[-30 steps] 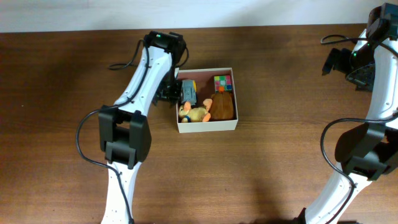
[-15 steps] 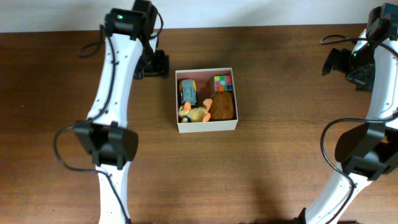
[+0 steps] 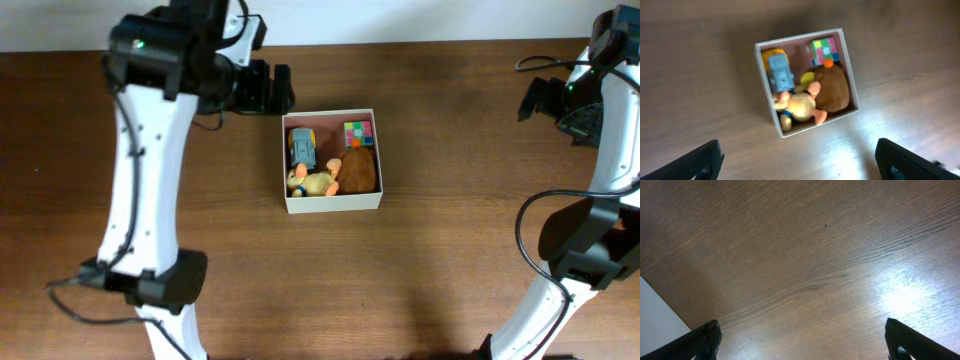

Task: Pack container

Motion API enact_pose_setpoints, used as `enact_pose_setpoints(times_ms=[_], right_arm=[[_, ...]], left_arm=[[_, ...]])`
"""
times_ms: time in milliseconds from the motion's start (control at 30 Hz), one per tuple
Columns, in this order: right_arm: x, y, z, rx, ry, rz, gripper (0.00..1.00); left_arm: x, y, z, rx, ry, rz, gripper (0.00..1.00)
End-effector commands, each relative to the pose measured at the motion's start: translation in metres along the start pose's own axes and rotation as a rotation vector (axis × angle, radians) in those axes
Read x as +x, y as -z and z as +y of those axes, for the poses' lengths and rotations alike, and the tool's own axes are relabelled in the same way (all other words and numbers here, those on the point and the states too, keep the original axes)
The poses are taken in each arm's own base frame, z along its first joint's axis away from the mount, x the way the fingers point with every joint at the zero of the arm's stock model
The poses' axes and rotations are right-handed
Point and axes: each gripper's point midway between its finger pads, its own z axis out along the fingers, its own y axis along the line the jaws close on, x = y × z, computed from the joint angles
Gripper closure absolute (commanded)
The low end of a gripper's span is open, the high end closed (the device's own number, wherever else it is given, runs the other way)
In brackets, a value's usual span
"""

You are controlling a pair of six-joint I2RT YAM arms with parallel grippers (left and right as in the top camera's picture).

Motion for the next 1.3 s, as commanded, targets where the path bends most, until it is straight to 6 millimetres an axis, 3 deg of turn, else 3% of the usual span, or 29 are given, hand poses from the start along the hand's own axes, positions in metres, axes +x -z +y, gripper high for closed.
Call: enact_pose_setpoints(times_ms=[0,133,300,600,733,900,1100,1267], right_arm=[[-0.001,-0.003,-0.001,0.017,-0.006,0.004,0.01],[-0.001,-0.003,-0.001,0.017,-0.005,0.004,0.01],[-0.001,-0.003,-0.001,0.017,-0.006,0.004,0.01],[-0.001,-0.003,-0.001,0.017,-0.005,0.004,0.01],[-0.001,-0.003,-0.001,0.017,-0.006,0.004,0.01],[-0.001,-0.003,-0.001,0.017,-0.006,0.004,0.01],[-0.001,-0.003,-0.001,0.017,-0.005,0.004,0.01],[-0.001,-0.003,-0.001,0.017,-0.006,0.004,0.01]], left_arm=[[0.004,0.078,0.01,-0.129,-0.056,-0.191,0.01],[0.006,0.121,0.03,-0.289,-0.051,-0.308,0.01],[-0.009,0.158,0.02,-0.309,-0.19,-0.471,0.01],[-0.029,0.187,0.018,-0.247,-0.332,-0.722,0.01],[-0.018,0.185,0.032,-0.225,-0.334,-0.818,0.01],[0.01,0.172,0.053,-0.228,-0.347,-0.938,0.01],[0.069,0.142,0.063,-0.252,-0.43,-1.161,0.01],[0.116,0.104,0.072,-0.265,-0.46,-1.243,0.01]])
